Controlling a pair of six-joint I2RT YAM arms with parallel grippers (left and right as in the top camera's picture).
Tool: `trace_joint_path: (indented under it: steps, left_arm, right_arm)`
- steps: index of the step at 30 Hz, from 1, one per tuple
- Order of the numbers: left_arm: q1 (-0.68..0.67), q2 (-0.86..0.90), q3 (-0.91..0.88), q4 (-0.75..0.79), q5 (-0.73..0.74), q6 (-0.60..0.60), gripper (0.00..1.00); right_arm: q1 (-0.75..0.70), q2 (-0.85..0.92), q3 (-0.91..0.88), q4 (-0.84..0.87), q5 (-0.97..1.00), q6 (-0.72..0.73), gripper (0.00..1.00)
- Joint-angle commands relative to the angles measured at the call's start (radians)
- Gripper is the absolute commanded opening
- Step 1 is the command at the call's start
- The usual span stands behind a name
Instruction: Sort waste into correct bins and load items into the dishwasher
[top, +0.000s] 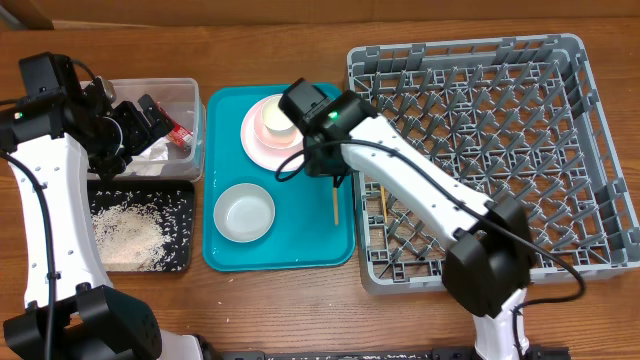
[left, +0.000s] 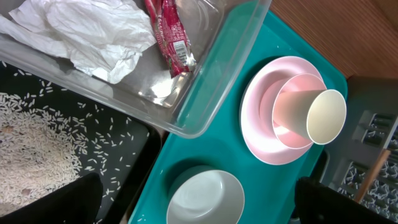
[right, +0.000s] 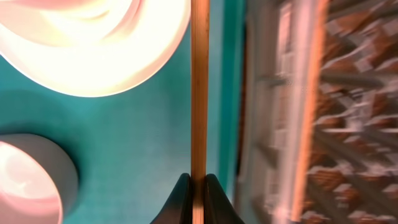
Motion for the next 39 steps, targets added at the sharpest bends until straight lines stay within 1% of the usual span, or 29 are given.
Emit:
trace_joint_path:
  steps: [1,5,17,25,26,27,29,37,39]
  left_arm:
    - [-0.001,-0.024,0.017,-0.002,-0.003,0.022,1.00]
    - [-0.001,-0.024,0.017,-0.002,-0.003,0.022,1.00]
    - [-0.001,-0.024,0.017,-0.002,-0.003,0.022,1.00]
    - [-0.001,-0.024,0.017,-0.002,-0.003,0.023,1.00]
    - [-0.001,-0.024,0.017,-0.002,-0.003,0.022,1.00]
    - [-0.001,-0.024,0.017,-0.002,-0.003,0.022,1.00]
    - [-0.001,-0.024,0.017,-0.002,-0.003,0.022,1.00]
    - [-0.001,-0.024,0.017,-0.002,-0.003,0.022,1.00]
    - [-0.001,-0.024,0.017,-0.002,-0.003,0.022,1.00]
  right_arm:
    - [-0.023,-0.056,0.032,-0.007,0.072,-0.102,0.04]
    - [-0.043,-0.056,0.031,-0.018,0.072,-0.171,0.04]
    - [-0.167,-0.056,0.031,-0.074,0.066,-0.177,0.04]
    - [-0.183,-0.056,0.026,-0.077,0.048,-0.177,0.05]
    - [-0.183,-0.056,0.024,-0.077,0.048,-0.176,0.08]
    - [-0.183,-0.056,0.024,-0.077,0.048,-0.176,0.08]
    - [-0.183,-0.056,0.016,-0.071,0.047,-0.167,0.12]
    - [-0.183,-0.056,-0.046,-0.027,0.007,-0.166,0.13]
    - [-0.183,-0.056,-0.049,-0.024,0.007,-0.166,0.17]
